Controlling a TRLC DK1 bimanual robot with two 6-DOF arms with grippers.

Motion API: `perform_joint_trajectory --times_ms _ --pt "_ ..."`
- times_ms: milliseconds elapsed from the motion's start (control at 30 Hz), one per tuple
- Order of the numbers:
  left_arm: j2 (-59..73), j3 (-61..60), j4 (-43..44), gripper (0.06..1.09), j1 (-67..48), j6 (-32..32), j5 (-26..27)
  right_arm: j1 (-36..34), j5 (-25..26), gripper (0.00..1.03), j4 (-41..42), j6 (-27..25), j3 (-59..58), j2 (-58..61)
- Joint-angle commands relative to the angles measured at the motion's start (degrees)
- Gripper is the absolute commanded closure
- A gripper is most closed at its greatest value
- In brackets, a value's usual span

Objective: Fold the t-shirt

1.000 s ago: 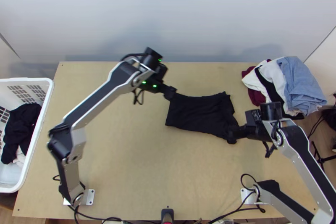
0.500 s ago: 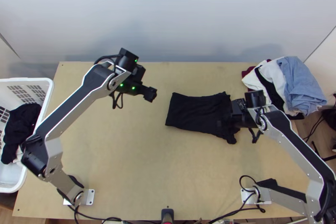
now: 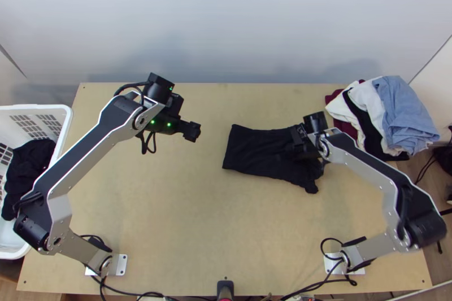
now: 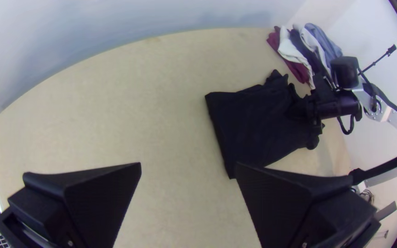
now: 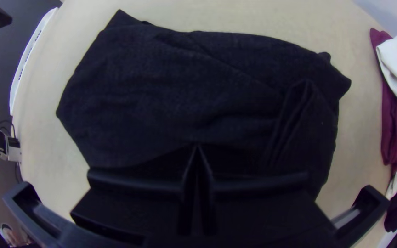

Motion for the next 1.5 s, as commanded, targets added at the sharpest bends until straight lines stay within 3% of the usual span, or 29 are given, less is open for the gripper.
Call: perform_joint_trajectory --times_ms 0,267,833,967,1000,1033,1100,1133,1267,1467 --pt "-0.83 -0.84 0.46 0.10 0.46 -0.36 -0.36 -2.62 3.57 1.00 1.54 -3.12 3.24 6.20" --pt "-0.66 -1.28 0.90 0.10 -0.42 -0.27 -0.36 -11.33 3.48 1.00 0.05 -6.11 2.62 3.12" --pt "0.84 -2.33 3.18 0.10 -3.50 -0.27 -0.36 -22.14 1.81 1.00 -3.11 -9.62 -0.54 -2.06" --pt "-0.13 -2.77 3.18 0.10 -2.53 -0.27 -0.45 -26.27 -2.59 1.00 -5.40 -9.53 0.07 -2.94" --pt "-0.39 -2.86 3.09 0.10 -2.26 -0.27 -0.36 -26.44 -3.90 0.94 -7.33 -9.53 0.51 -3.91" --pt "-0.83 -2.95 2.92 0.10 -2.09 -0.27 -0.45 -26.35 -4.52 0.73 -9.79 -9.45 0.95 -5.14" --pt "-1.71 -3.30 2.83 0.10 -1.65 -0.45 -0.36 -25.65 -5.93 0.15 -14.54 -7.86 1.83 -7.86" --pt "-2.24 -3.39 2.74 0.10 -1.56 -0.62 -0.36 -25.04 -7.68 0.03 -17.18 -6.98 2.27 -9.18" --pt "-4.43 -4.71 2.65 0.10 -1.12 -0.88 -0.45 -23.10 -13.05 0.03 -28.95 -4.79 3.59 -13.58" --pt "-7.86 -8.31 2.74 0.10 0.37 -1.41 -0.36 -21.70 -13.31 0.03 -37.92 -3.65 1.92 -19.29"
